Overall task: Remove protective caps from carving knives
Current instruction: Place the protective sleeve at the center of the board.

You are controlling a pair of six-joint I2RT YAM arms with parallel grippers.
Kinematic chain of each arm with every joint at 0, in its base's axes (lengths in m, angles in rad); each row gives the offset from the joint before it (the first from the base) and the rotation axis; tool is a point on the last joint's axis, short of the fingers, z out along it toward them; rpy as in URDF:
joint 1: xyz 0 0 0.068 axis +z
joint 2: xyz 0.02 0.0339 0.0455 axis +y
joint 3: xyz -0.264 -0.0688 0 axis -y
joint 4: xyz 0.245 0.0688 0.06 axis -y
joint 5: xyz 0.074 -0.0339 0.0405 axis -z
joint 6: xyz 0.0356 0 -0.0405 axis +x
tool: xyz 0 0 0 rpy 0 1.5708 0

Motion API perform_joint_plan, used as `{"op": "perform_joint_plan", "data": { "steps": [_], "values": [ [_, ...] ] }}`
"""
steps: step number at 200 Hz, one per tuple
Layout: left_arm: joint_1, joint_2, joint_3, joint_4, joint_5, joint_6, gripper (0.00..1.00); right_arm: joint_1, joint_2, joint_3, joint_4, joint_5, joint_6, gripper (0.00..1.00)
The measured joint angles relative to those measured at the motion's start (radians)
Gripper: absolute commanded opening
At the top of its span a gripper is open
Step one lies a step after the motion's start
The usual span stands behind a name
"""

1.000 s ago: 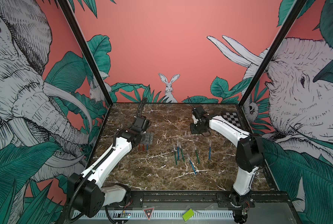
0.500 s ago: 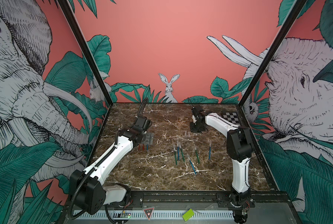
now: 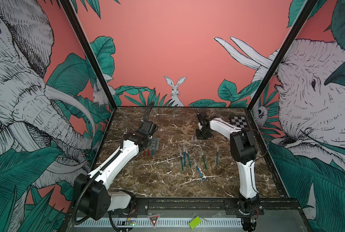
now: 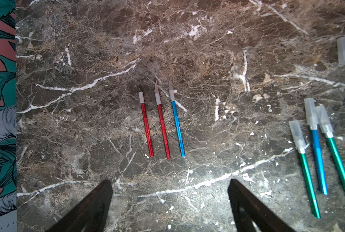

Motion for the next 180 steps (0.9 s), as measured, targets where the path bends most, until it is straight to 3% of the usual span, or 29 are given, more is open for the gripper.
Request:
{"op": "perform_joint_plan", "data": {
  "steps": [66, 94, 118, 180],
  "values": [
    [0.0, 0.017, 0.001, 0.0, 0.0, 0.001, 0.92, 0.0, 0.021, 0.018, 0.0, -0.007, 0.019, 0.0],
    [0.0, 0.019, 0.001, 0.0, 0.0, 0.001, 0.91, 0.0, 0.022, 0.016, 0.0, -0.008, 0.021, 0.14],
    [0.0, 0.02, 0.001, 0.0, 0.0, 0.002, 0.91, 0.0, 0.024, 0.016, 0.0, -0.008, 0.02, 0.19],
    [0.0, 0.02, 0.001, 0.0, 0.001, 0.006, 0.91, 0.0, 0.026, 0.016, 0.0, -0.008, 0.022, 0.17]
  ]
}}
